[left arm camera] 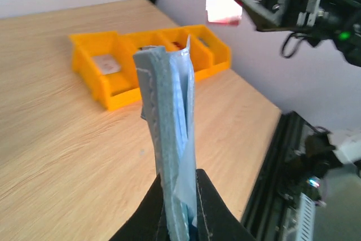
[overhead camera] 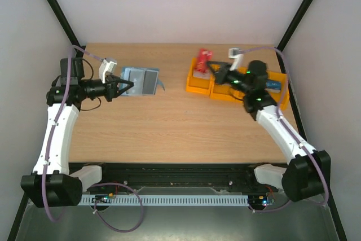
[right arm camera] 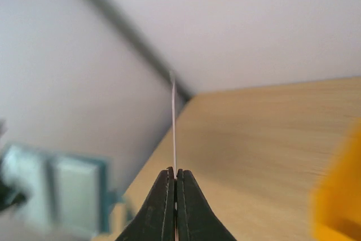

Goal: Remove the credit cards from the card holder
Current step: Remove the credit card from the card holder, then place the credit card in the storage box.

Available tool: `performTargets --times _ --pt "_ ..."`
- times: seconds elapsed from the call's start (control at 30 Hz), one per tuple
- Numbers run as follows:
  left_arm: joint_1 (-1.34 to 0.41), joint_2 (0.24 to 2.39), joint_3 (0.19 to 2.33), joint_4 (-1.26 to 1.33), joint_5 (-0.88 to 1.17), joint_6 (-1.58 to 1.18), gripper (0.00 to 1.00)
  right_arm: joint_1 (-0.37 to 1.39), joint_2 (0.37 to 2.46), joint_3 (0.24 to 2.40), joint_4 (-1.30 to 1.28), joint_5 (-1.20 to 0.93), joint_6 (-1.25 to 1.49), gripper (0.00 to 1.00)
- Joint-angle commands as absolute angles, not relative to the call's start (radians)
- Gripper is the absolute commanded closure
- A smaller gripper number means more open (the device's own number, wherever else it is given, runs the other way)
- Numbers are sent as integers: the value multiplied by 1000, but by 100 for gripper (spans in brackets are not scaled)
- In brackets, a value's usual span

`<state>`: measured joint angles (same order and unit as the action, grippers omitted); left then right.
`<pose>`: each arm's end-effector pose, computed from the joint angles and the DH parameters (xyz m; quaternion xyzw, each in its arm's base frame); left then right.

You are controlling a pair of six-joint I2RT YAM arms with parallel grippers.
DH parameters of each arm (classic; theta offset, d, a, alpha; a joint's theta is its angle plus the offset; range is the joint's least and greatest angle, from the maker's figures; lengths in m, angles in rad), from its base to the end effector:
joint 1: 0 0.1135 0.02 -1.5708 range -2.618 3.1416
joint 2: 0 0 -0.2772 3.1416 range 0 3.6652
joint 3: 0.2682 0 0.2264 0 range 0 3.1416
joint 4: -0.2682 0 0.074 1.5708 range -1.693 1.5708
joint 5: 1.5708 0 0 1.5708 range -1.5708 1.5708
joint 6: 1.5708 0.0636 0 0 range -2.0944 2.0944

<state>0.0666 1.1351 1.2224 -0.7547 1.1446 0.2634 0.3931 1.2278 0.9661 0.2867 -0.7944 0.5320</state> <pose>0.1975 -0.0449 0.3815 0.3096 0.7295 -0.4204 0.4420 0.2336 0.1460 0.3790 -0.2316 0.6615 0.5363 0.4703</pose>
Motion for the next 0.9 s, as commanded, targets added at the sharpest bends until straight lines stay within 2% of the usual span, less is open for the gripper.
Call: performTargets --times 0.0,0.23,0.53,0.7,0.87 --pt "75 1125 1193 -596 946 97 98 97 1158 822 368 -611 885 98" --pt "75 1119 1132 -569 926 86 98 -107 1228 615 527 -364 1166 98" --pt "75 1124 1105 -555 956 81 98 -114 1422 594 596 -20 1429 98" --pt "75 1143 1095 -561 973 93 97 -112 1544 625 619 6 1570 98" --pt "75 1158 1098 -568 980 102 98 -98 1654 727 582 -25 1576 98"
